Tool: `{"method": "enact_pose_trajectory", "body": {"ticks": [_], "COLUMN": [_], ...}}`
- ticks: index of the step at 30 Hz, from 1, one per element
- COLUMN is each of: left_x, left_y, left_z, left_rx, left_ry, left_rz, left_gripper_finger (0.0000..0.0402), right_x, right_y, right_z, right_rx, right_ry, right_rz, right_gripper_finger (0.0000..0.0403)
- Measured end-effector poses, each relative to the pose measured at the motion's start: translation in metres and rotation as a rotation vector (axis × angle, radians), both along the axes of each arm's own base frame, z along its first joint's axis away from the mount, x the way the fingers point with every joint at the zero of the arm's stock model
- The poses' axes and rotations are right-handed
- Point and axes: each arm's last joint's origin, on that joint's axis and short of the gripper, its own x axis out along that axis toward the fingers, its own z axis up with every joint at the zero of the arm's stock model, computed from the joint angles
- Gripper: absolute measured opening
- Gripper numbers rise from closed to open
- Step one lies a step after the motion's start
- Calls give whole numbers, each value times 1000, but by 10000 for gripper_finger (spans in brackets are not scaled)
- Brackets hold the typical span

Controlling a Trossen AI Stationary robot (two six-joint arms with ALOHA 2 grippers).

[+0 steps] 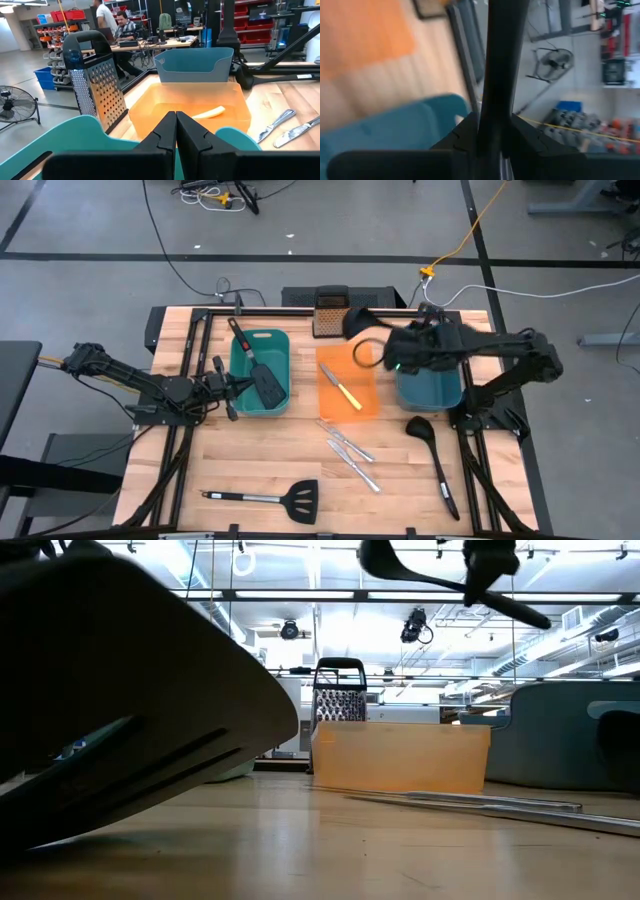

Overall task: Pick & Place Kitchen Items
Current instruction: Put the left black serving spoon into the blue bin

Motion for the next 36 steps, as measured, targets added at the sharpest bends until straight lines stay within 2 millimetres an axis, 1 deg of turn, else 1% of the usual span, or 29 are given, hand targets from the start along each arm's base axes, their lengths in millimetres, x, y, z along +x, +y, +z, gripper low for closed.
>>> {"method": "enact_pose_trajectory", "body": {"ticks": [4,8,10,14,17,22,24,27,32,36], "left_x": [0,0,0,-1,-1,-1,-1,-1,-1,-1], "left_y": [0,0,0,1,2,2,2,2,2,2], "left_z": [-1,-2,-2,-1,-1,-1,-1,-1,0,0], "left_rx": [5,12,19,43,56,81,83,102,116,128], "left_ry": [15,19,22,28,34,46,44,50,52,57], "left_rz": [0,1,3,46,74,77,77,76,77,86], "left_gripper_finger": [16,16,16,16,16,16,16,16,16,16], "right_x": [-26,-48,-58,-72,-83,-94,-97,-99,-104,-106], "right_y": [-20,-33,-38,-47,-51,-57,-59,-64,-67,-67], "right_z": [4,-1,-6,-17,-29,-58,-65,-72,-84,-94], "right_rx": [-114,-217,-234,-220,-214,-186,-188,-159,-32,-2], "right_ry": [117,282,361,450,574,859,931,968,961,1003], "right_rz": [-3,-7,-10,-40,-32,28,24,13,24,35], "right_gripper_finger": [83,83,83,83,83,83,83,83,83,83]}}
